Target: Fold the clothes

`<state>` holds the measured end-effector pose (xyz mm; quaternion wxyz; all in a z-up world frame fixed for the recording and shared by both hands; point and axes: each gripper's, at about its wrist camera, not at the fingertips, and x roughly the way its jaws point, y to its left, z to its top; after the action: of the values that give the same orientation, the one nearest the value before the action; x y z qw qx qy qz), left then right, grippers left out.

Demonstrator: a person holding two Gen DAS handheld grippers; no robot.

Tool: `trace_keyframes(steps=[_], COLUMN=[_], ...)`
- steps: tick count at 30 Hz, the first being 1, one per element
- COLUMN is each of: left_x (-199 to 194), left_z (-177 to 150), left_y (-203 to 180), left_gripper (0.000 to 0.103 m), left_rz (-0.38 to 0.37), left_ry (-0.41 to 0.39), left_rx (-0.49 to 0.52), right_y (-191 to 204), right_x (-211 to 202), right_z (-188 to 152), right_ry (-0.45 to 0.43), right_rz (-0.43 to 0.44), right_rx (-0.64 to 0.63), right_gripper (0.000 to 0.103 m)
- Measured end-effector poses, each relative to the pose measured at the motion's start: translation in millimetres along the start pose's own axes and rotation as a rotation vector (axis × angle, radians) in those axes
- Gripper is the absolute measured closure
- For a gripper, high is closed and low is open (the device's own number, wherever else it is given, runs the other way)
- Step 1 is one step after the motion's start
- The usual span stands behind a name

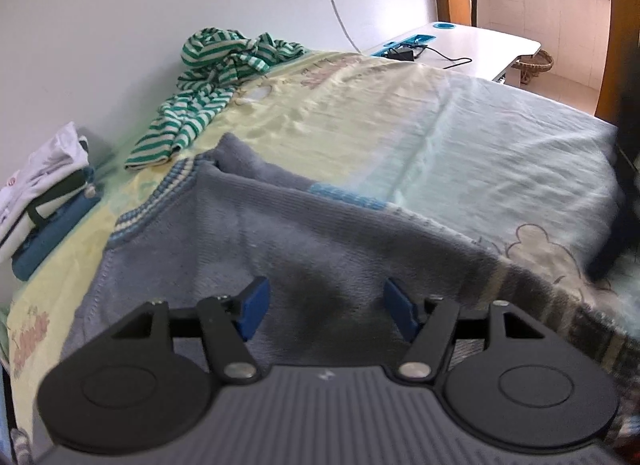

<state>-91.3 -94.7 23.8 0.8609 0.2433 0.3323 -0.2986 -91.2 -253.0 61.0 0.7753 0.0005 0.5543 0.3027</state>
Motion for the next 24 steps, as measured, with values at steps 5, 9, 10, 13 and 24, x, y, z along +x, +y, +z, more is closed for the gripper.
trace_keyframes(steps=[5, 9, 10, 13, 24], left_x=[-0.2, -2.0, -2.2, -2.9, -4.6], left_z=[2.7, 2.2, 1.7, 1.1, 2.5], left_y=[-9.6, -21.9, -25.0, -30.8, -29.8], left_gripper=[0.040, 0.041, 0.041, 0.041, 0.051], left_rz=[-0.014, -0.027, -0.026, -0.010, -0.041], left_ry=[0.019, 0.037, 0.039, 0.043, 0.057], left_rx=[-0.045, -0.064, -0.066, -0.076, -0.130], right_y=[-51.0, -70.3, -72.9, -75.4, -80.1], right_x=[-1.9, 40.9, 51.2, 78.3, 88.3], right_z=[77.6, 145.7, 157.6, 182.5, 203.7], right_ry=[-0.234, -0.286, -0.290, -0.279, -0.252], right_rz=[-0.037, 0.028, 0.045, 0.047, 0.064], right_rx=[0.045, 0.056, 0.058, 0.052, 0.008], right_gripper=[0.085, 0.085, 0.085, 0.082, 0.098])
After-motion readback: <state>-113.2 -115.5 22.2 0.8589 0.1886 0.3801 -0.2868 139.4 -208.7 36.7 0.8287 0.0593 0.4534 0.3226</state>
